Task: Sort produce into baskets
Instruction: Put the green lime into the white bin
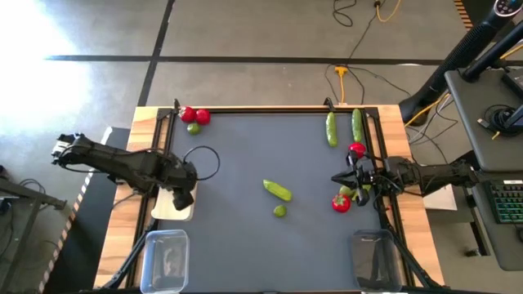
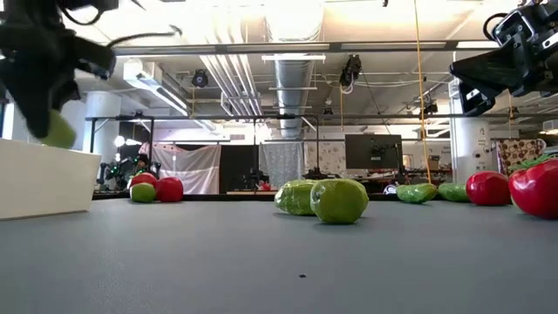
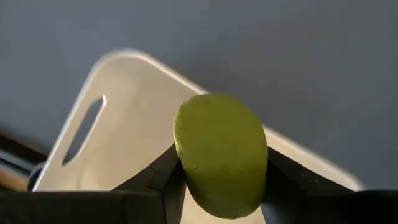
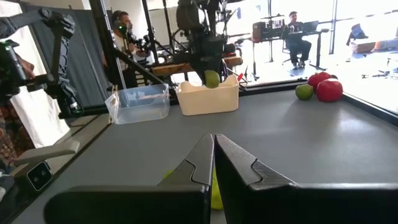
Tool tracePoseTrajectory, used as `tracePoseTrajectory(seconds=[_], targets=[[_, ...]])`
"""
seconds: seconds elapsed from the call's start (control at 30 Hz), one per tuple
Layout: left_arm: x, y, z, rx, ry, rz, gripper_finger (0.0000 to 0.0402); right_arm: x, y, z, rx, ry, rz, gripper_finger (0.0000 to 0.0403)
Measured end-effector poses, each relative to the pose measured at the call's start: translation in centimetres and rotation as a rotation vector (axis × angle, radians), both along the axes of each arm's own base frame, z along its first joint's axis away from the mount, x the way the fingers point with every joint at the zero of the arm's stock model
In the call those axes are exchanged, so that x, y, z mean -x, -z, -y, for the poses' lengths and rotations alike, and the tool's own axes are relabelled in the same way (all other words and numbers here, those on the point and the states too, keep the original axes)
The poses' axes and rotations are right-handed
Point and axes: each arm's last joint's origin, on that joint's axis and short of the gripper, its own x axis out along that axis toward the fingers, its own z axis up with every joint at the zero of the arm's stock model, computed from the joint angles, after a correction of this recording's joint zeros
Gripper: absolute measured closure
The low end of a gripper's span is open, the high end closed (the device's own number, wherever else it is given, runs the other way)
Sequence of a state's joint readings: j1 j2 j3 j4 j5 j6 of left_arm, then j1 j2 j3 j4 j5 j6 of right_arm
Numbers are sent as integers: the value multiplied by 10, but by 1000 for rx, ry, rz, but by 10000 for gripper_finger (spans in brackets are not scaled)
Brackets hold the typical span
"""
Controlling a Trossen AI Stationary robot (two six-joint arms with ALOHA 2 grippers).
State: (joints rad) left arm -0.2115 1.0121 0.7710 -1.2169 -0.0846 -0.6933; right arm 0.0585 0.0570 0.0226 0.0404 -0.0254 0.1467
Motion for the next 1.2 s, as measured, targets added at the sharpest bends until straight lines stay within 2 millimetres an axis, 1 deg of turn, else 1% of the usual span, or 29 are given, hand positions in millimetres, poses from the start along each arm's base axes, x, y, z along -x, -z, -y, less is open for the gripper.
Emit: tracePoseTrajectory(seconds=[0.17,0.33,0.57,0.83,0.93,1.03,1.2], targets=[[-8,12,2,-23,44,-131,259,0,0,0,0,0,-2,394],[-15,22,4,-34,71,-202,259,0,1,0,0,1,-6,394],[-24,41,6,-44,148,-330,261,0,1,0,0,0,-6,394],[-34,55,2,-28,248,-410,261,0,1,0,0,0,-6,394],[-37,60,-1,-3,280,-412,261,0,1,0,0,0,-6,394],[-40,66,-6,27,280,-403,262,0,1,0,0,0,-6,394],[-37,74,-13,52,246,-430,260,0,1,0,0,0,-7,394]])
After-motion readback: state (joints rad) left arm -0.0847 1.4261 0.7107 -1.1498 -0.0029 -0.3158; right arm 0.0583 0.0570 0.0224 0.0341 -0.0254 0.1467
